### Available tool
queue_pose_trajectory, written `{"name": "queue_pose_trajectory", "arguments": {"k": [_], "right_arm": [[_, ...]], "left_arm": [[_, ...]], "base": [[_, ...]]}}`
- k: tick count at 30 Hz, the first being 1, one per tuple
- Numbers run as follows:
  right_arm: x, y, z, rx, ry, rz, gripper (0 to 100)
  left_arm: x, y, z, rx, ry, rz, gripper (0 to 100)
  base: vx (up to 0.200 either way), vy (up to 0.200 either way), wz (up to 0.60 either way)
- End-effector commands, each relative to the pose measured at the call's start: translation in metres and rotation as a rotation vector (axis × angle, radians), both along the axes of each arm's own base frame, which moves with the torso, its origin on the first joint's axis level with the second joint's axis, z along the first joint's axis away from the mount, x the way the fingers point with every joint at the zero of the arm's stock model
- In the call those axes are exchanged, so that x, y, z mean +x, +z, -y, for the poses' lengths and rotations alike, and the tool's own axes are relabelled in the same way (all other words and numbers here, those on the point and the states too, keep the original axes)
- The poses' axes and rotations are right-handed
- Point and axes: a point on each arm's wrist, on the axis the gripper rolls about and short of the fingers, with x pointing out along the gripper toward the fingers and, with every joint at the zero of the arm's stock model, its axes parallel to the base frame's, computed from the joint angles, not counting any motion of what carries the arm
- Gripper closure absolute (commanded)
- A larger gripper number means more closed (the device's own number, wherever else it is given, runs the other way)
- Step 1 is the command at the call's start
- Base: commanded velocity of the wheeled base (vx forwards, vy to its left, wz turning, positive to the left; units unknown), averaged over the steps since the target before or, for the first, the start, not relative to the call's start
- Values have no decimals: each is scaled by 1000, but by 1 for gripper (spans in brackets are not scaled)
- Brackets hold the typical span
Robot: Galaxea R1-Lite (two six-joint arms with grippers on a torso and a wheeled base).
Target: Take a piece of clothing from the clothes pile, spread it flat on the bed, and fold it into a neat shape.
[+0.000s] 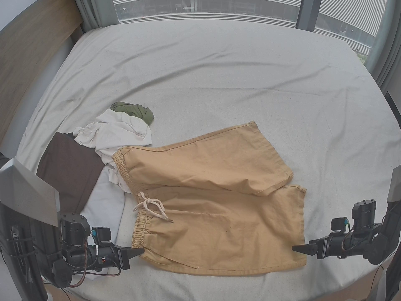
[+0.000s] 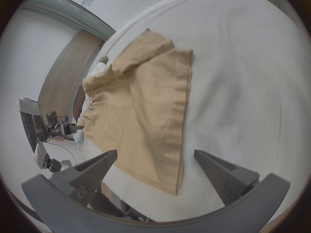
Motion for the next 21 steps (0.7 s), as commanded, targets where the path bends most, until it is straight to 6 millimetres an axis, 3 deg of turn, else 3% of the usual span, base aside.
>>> {"name": "queue_pose_trajectory", "arguments": {"k": [1, 21], "right_arm": [[-7, -3, -2, -3, 16, -42, 0], [-16, -17, -8, -19, 48, -186, 0]], "left_arm": [[-5, 0, 1, 3, -8, -15, 100], [-4, 2, 1, -1, -7, 0, 100]], "base": [[0, 0, 0], [0, 0, 0]]}}
